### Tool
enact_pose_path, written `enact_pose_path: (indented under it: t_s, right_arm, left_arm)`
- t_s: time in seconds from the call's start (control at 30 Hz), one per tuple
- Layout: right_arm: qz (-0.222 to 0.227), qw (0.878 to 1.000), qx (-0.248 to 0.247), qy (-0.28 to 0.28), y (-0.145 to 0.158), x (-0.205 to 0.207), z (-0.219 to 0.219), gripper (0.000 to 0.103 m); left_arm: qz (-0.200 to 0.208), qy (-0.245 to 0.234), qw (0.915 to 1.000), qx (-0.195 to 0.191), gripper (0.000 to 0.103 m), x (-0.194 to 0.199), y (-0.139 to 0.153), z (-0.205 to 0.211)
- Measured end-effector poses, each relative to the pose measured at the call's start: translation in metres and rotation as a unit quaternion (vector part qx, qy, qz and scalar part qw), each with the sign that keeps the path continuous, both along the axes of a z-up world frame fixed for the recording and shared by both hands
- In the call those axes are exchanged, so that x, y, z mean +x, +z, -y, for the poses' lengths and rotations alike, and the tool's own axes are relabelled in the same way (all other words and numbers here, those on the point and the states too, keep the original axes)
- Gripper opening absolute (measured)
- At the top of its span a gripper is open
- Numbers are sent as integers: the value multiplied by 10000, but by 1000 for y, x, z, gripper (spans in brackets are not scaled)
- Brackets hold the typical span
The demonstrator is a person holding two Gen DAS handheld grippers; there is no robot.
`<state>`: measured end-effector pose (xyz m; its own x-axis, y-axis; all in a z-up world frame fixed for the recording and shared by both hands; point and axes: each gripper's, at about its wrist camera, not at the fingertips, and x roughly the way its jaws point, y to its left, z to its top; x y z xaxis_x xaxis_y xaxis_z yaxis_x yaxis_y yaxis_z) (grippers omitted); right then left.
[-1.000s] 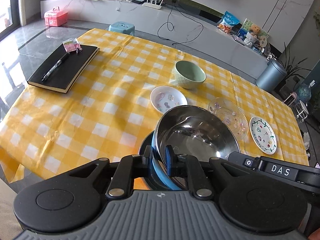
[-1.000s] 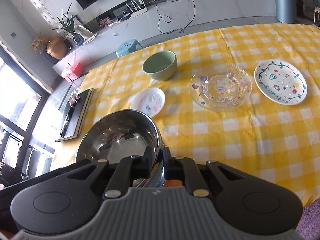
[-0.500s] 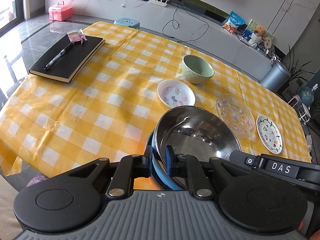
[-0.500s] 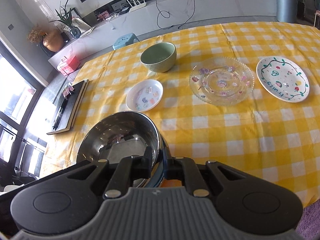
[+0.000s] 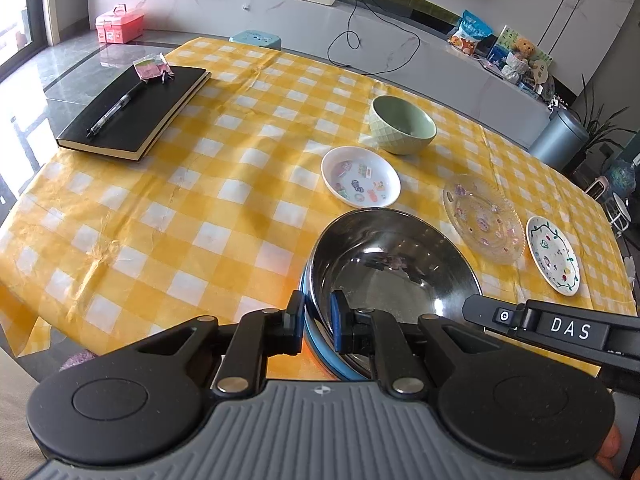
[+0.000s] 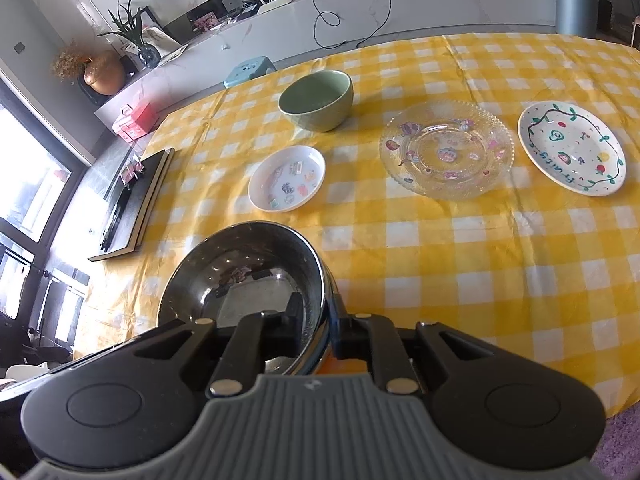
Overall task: Organize plates and bowls
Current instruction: 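Set the nested bowls down and open both grippers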
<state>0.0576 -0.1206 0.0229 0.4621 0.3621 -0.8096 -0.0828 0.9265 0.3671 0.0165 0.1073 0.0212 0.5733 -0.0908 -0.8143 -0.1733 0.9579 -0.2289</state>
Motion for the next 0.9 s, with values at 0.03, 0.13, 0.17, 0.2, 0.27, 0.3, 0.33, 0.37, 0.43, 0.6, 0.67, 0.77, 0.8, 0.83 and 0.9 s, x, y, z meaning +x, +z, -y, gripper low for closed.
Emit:
enact_pose_path:
  t_s: [0.03, 0.13, 0.17, 0.2, 0.27, 0.3, 0.33, 0.37, 0.43, 0.6, 0.67, 0.77, 0.8, 0.83, 0.9]
  right_arm:
    - [0, 10000, 20, 8, 0, 0, 0, 17]
    - [20, 10000, 38, 38, 2, -1, 0, 19]
    - [37, 10000, 35, 46, 3, -1, 0, 20]
    - [50, 10000, 49, 53, 4, -1, 0, 21]
    - [71, 9999, 68, 56, 6, -2, 0, 28]
    - [100, 9999, 71, 54, 7, -2, 0, 29]
    - [131, 9999, 63, 47, 9, -3, 0, 29]
    - [167, 9998, 47, 40, 10, -3, 1, 31]
    - [264, 9996, 12, 20, 14, -3, 2, 35]
    - [444, 9990, -15, -85, 23, 2, 10, 39]
    - [474, 9988, 4, -147, 26, 6, 13, 41]
    - [516, 9983, 62, -253, 28, 13, 19, 49]
    - [528, 9982, 84, -274, 29, 15, 21, 50]
    - [535, 9981, 94, -287, 30, 18, 22, 52]
    - [555, 9980, 109, -289, 30, 23, 24, 54]
  left_arm:
    - [-3, 3, 10000, -2, 14, 0, 0, 0]
    - [14, -6, 10000, -11, 20, 0, 1, 0]
    - [32, -8, 10000, -22, 28, 0, 3, -1]
    - [57, -10, 10000, -26, 31, 0, 4, -1]
    - [99, -3, 10000, 3, 35, 0, 8, -1]
    - [126, -6, 9999, 27, 35, 0, 10, -1]
    - [158, -10, 9999, 48, 36, 0, 12, -1]
    - [198, -12, 9998, 63, 38, 0, 15, -1]
    - [275, -30, 9996, 82, 40, 1, 20, 0]
    - [424, -209, 9987, 186, 44, 11, 33, 5]
    - [464, -309, 9981, 257, 45, 17, 37, 9]
    - [517, -446, 9971, 331, 46, 26, 42, 14]
    - [531, -492, 9968, 343, 47, 29, 43, 15]
    - [544, -534, 9965, 351, 48, 32, 44, 17]
    - [565, -633, 9956, 395, 51, 39, 45, 21]
